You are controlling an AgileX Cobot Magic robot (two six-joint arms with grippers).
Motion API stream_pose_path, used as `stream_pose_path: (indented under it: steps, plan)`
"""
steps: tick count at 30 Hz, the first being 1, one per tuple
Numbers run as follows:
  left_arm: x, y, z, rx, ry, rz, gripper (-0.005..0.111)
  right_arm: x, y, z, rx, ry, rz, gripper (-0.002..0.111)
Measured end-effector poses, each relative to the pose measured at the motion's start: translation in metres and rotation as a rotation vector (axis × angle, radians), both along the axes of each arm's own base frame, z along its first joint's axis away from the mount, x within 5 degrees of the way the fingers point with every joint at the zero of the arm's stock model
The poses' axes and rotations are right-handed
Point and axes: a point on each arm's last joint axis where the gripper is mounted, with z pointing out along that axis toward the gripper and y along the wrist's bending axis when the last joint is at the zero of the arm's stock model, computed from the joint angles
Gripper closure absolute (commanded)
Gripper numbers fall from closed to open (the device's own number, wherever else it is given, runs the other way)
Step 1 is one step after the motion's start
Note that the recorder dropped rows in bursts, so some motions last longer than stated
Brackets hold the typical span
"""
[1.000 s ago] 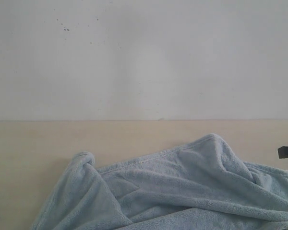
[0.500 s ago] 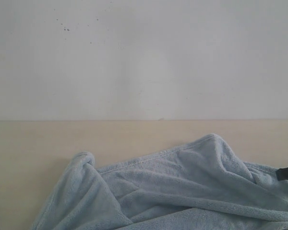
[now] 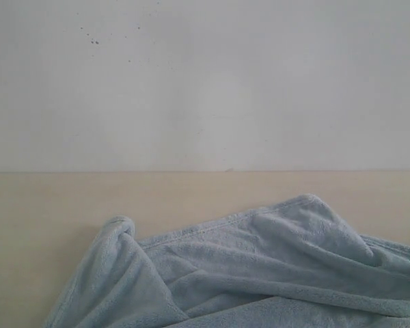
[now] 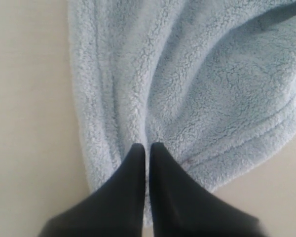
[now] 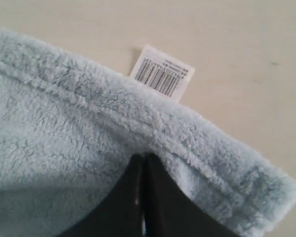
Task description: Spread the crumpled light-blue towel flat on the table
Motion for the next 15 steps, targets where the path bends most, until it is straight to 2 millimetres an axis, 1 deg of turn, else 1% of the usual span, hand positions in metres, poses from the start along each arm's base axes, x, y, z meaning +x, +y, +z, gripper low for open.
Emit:
stream_pose_path:
  steps: [4, 6, 9, 12, 15]
  plan:
    - [0.0, 0.001, 0.0, 0.006, -0.004, 0.004, 0.103, -0.017, -0.039, 0.0, -0.015, 0.057, -0.131, 0.108]
    - [0.001, 0.001, 0.0, 0.008, -0.005, 0.005, 0.103, -0.032, -0.058, 0.0, -0.017, 0.073, -0.225, 0.108]
    - [0.001, 0.001, 0.0, 0.011, -0.007, 0.008, 0.103, -0.058, -0.079, 0.0, -0.029, 0.063, -0.351, 0.108]
    - [0.001, 0.001, 0.0, 0.013, -0.008, 0.004, 0.103, -0.078, -0.088, 0.003, -0.05, 0.04, -0.429, 0.108]
    - [0.001, 0.001, 0.0, 0.02, -0.01, -0.007, 0.103, -0.085, -0.084, 0.009, -0.064, 0.038, -0.419, 0.108]
